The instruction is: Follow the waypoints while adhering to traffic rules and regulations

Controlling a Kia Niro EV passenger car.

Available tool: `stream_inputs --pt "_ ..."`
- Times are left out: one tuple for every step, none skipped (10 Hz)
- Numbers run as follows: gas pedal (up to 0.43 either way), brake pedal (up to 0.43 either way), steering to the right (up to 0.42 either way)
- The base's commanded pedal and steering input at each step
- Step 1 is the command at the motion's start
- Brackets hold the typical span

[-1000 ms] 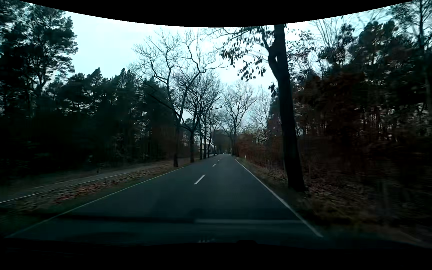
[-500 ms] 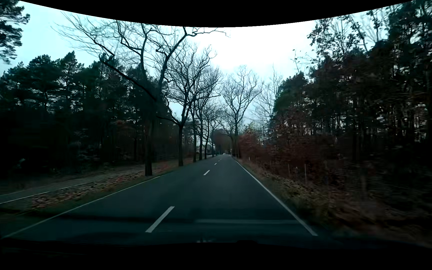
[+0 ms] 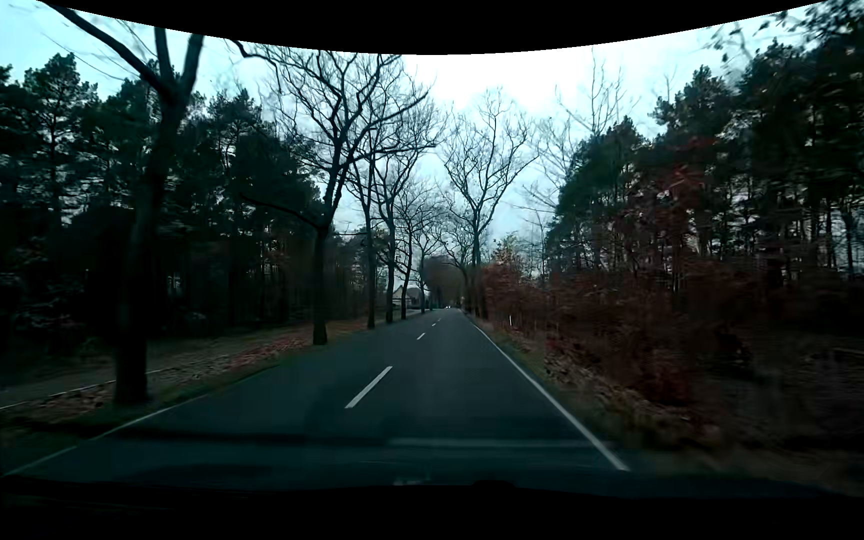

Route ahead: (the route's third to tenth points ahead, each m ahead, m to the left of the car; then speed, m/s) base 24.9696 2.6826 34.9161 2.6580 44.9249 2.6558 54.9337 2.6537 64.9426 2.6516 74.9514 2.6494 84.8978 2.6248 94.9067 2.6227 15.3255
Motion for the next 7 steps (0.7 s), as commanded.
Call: stream_inputs --pt "0.15 0.0 0.0" --pt "0.15 0.0 -0.001" --pt "0.138 0.0 -0.003" --pt "0.138 0.0 -0.003" --pt "0.138 0.0 -0.003" --pt "0.138 0.0 -0.003" --pt "0.138 0.0 -0.003"
